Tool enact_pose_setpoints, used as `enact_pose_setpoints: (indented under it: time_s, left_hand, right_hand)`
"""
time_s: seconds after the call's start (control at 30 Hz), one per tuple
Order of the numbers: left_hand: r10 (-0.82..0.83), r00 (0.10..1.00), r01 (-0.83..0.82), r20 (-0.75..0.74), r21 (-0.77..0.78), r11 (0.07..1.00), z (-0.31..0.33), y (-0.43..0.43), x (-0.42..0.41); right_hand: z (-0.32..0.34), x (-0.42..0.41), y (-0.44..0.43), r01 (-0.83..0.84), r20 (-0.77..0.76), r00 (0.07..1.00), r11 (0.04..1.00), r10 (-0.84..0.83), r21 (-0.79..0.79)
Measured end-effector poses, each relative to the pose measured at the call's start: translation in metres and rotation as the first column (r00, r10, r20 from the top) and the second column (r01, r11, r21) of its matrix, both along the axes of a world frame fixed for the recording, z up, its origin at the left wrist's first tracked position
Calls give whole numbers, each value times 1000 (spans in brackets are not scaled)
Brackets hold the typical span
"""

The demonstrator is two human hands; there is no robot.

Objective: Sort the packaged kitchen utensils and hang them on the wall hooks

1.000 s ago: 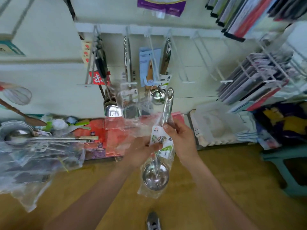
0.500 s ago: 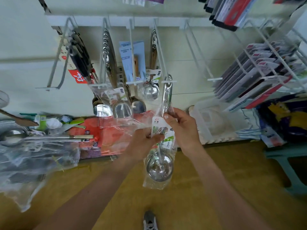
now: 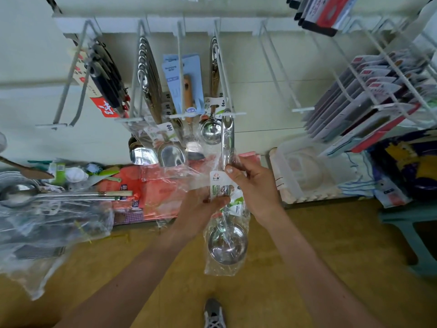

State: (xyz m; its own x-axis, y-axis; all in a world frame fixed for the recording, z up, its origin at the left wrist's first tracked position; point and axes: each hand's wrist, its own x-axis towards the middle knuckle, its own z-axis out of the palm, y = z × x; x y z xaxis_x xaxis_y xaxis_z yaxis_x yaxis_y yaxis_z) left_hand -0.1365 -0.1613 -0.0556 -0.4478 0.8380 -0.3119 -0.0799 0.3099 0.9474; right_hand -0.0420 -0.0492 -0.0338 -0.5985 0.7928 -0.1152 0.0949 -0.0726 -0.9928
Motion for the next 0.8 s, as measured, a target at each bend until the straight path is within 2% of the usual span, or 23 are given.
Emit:
enact_pose_setpoints:
  time_s: [0.53,0.8]
  left_hand:
    - [11,999,-13,-43,-59,998,-4,1,-8]
    - [65,997,-67,-33,-74,995,-9,51,-42]
  right_hand:
    - [0,-8,-1,71,-4,997,997,-71,13]
    - [2,-50,45,52,25,998,993,-55,103]
